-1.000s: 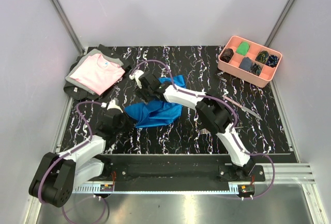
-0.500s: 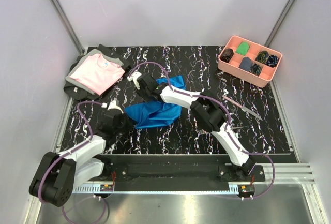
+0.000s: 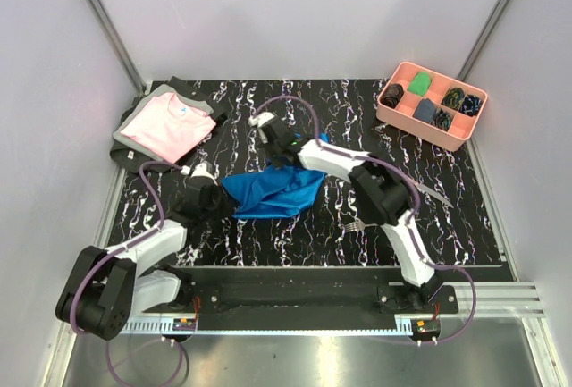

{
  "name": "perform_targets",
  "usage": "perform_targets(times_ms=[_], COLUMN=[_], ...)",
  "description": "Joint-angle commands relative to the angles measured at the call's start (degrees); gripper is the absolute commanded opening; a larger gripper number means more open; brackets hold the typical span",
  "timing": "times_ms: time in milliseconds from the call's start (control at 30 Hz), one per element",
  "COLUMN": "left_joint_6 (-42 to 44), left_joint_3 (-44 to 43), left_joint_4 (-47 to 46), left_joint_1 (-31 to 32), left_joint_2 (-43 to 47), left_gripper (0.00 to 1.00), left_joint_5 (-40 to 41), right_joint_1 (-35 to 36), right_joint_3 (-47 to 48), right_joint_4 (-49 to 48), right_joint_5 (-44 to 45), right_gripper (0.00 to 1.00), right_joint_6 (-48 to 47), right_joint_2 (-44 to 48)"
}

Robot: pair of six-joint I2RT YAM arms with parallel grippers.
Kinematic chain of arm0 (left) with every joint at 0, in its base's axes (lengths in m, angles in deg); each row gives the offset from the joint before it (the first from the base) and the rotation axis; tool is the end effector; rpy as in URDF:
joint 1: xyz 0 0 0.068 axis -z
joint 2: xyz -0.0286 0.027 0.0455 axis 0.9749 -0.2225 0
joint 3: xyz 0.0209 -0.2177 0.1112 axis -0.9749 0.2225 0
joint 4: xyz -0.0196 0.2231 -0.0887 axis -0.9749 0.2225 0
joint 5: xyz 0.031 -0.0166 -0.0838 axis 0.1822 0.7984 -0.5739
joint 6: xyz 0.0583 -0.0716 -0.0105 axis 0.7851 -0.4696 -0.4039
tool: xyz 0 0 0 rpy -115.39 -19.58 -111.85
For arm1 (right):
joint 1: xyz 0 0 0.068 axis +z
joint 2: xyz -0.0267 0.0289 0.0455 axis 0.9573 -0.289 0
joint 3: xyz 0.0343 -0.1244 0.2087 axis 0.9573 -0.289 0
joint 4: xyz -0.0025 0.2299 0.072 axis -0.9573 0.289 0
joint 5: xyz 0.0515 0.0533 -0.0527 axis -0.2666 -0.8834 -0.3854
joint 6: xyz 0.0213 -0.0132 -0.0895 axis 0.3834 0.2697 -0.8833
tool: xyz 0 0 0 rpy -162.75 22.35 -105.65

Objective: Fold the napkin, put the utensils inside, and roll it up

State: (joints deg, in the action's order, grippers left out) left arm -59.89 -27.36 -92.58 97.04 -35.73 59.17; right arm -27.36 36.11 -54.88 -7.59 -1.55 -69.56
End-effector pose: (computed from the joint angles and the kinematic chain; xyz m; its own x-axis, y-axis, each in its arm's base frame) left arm 0.2190 -0.0814 0.1032 -0.6937 -0.4676 -0.5479 -0.1531 0.8390 -0.5222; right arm 0.3643 0.3559 0.1154 -0.4705 -0.5502 -0.6899 -0.6530 0.7429 -0.1472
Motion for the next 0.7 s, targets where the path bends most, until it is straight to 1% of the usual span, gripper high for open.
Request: perform_targets(times_ms=[0, 33, 67, 133, 167, 233, 267, 367, 400, 467, 500, 533, 567, 667], left_joint_6=[4.0, 5.2, 5.7, 7.1, 7.5, 7.8, 7.9, 8.9, 9.0, 9.0, 8.9, 8.9, 9.1, 10.8], left_joint_3=[-6.3, -7.0, -8.7, -10.2, -11.0, -11.4, -11.4, -11.3, -11.3, -11.8, -11.9, -12.2, -12.5, -14.5], left_joint_4=[-1.4, -0.8, 0.0, 3.1, 4.0, 6.9, 7.8, 10.9, 12.1, 12.7, 12.1, 11.8, 11.1, 9.6], left_joint_1=[0.4, 0.4, 0.4, 0.4, 0.4, 0.3, 0.3, 0.0, -1.3, -3.2, -4.9, -5.4, -5.5, -5.5], left_joint_2=[-3.0, -3.2, -3.4, -2.4, -1.5, 1.5, 2.4, 4.4, 3.9, 2.7, 1.5, 0.8, -0.7, -4.8], left_gripper=[0.33, 0.38, 0.48, 0.58, 0.67, 0.80, 0.87, 0.93, 0.94, 0.94, 0.92, 0.91, 0.90, 0.82], left_joint_5=[-0.2, -0.6, -0.5, 1.2, 1.1, 5.6, 6.8, 12.0, 12.7, 12.3, 11.6, 10.3, 10.0, 9.0], right_joint_1=[-6.3, -8.6, -9.6, -13.2, -14.5, -17.0, -17.5, -18.9, -18.9, -19.0, -19.0, -19.1, -19.0, -19.0], right_joint_3=[-7.4, -9.0, -12.4, -15.8, -19.0, -21.6, -23.9, -26.8, -27.2, -28.0, -28.3, -28.6, -28.7, -29.1], right_joint_4=[-0.3, -0.3, -0.3, -0.3, -0.3, -0.3, -0.3, -0.3, -0.3, -0.3, -0.3, -0.3, -0.3, -0.3], right_joint_5=[6.2, 6.9, 8.0, 8.8, 9.0, 9.6, 9.7, 9.5, 9.4, 9.0, 8.7, 8.1, 7.8, 7.0], right_gripper=[0.00, 0.00, 0.00, 0.00, 0.00, 0.00, 0.00, 0.00, 0.00, 0.00, 0.00, 0.00, 0.00, 0.00], right_joint_6=[6.0, 6.4, 7.2, 7.9, 8.3, 8.5, 8.5, 8.7, 8.9, 9.5, 9.9, 10.3, 10.6, 10.8], right_joint_2=[14.8, 16.2, 17.5, 20.9, 22.0, 24.3, 24.9, 26.5, 26.6, 26.7, 26.8, 27.0, 26.9, 26.9])
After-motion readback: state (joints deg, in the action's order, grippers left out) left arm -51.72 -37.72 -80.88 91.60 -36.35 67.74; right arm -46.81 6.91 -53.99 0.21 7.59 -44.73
